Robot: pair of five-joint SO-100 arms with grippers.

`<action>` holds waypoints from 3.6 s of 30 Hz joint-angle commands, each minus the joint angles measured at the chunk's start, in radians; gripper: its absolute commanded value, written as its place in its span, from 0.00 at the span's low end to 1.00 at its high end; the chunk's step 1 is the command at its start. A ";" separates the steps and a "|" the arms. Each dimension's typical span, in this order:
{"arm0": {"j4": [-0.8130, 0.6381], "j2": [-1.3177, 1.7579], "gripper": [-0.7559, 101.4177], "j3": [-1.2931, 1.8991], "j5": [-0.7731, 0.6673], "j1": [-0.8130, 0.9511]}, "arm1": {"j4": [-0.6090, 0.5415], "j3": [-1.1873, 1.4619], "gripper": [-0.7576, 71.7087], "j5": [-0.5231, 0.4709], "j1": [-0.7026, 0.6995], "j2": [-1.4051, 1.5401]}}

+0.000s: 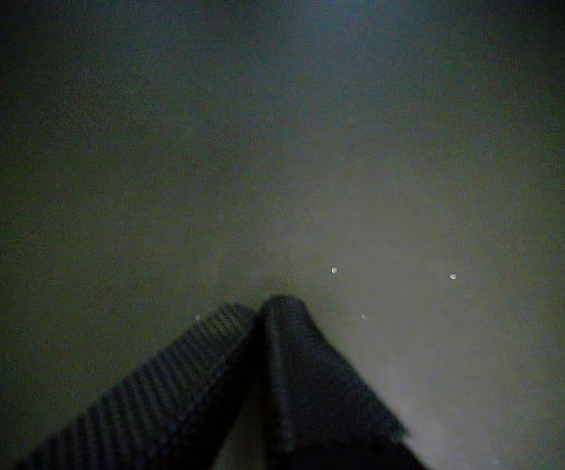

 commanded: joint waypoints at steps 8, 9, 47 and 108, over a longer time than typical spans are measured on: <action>-0.012 0.017 0.01 0.014 -0.008 -0.018 | 0.012 -0.011 0.00 0.012 0.005 0.009; -0.012 0.017 0.01 0.014 -0.008 -0.018 | 0.012 -0.011 0.00 0.012 0.005 0.009; -0.440 0.018 0.01 0.026 0.092 0.114 | -0.440 -0.222 0.00 0.000 -0.110 0.011; -0.391 0.018 0.01 0.026 0.028 0.098 | -0.190 -1.161 0.01 -0.114 -0.549 -0.293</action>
